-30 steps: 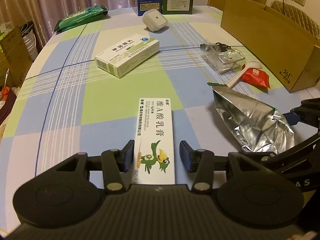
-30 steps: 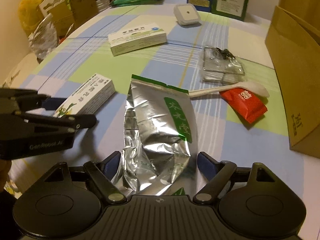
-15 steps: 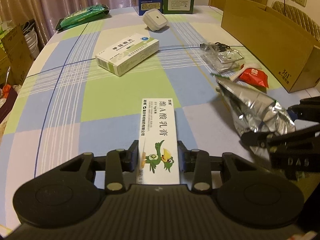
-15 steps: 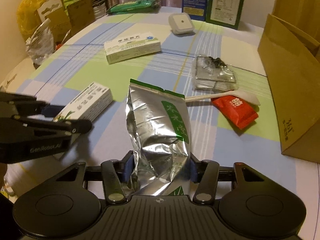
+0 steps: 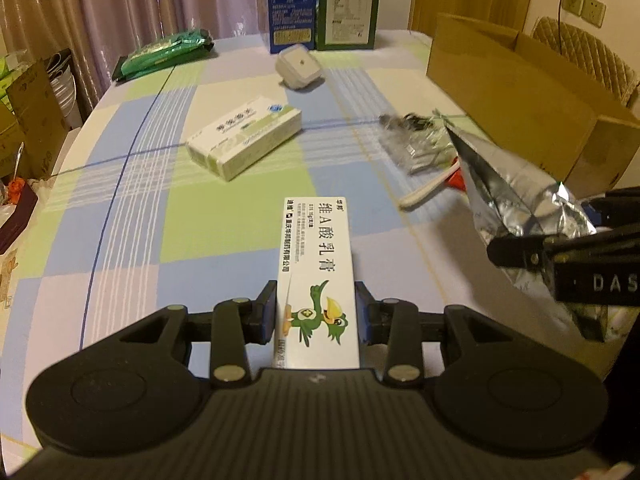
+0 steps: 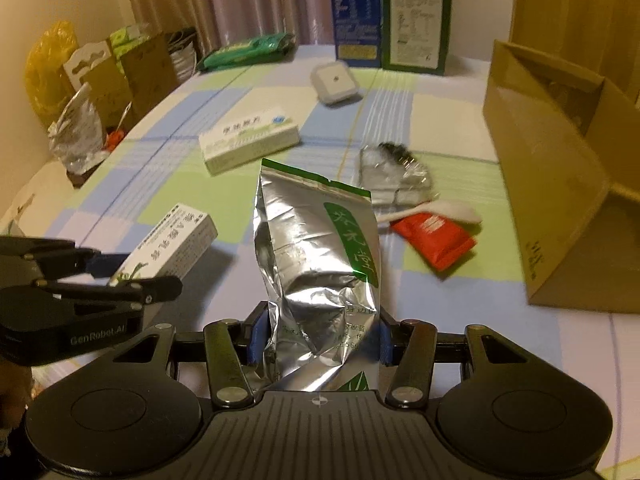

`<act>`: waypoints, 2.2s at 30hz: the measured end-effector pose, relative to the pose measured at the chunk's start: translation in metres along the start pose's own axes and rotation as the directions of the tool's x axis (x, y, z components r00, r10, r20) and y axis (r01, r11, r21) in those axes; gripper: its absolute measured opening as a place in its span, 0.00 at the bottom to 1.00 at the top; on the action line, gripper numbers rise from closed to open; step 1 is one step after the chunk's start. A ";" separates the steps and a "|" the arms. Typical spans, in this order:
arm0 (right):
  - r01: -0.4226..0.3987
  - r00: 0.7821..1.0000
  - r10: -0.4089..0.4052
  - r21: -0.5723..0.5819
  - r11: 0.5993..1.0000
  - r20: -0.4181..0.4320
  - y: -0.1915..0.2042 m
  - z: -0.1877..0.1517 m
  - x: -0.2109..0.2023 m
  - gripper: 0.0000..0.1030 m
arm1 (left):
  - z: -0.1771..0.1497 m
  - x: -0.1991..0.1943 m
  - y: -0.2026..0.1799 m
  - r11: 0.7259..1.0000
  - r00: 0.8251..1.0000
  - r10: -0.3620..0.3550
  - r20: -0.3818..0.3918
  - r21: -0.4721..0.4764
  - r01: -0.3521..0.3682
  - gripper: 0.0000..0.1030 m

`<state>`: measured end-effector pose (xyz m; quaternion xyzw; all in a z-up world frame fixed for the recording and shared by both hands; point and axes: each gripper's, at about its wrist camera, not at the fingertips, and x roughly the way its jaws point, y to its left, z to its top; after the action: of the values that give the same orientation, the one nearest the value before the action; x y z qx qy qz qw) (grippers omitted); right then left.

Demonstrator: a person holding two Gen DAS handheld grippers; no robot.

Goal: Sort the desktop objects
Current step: 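Carry ointment box and foil bag into the cardboard box and release both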

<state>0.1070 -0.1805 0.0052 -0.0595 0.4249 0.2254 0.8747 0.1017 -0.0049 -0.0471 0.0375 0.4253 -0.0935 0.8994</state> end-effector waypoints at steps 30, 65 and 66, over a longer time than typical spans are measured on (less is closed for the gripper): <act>0.178 0.964 -0.207 0.176 0.968 0.166 -0.206 0.072 -0.121 0.47 | 0.145 -0.012 -0.200 0.972 0.972 -0.214 0.094 0.124 0.202 0.32; 0.200 0.970 -0.226 0.232 0.952 0.093 -0.293 0.100 -0.074 0.47 | 0.187 0.059 -0.232 0.965 0.960 -0.260 0.100 0.064 0.254 0.34; 0.199 0.970 -0.225 0.232 0.952 0.092 -0.292 0.099 -0.074 0.47 | 0.186 0.058 -0.231 0.966 0.961 -0.258 0.100 0.063 0.252 0.34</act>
<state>0.2685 -0.4370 0.0993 0.0060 0.3862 0.0846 0.9185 0.2324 -0.2662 0.0289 -0.0002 0.3752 -0.2209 0.9002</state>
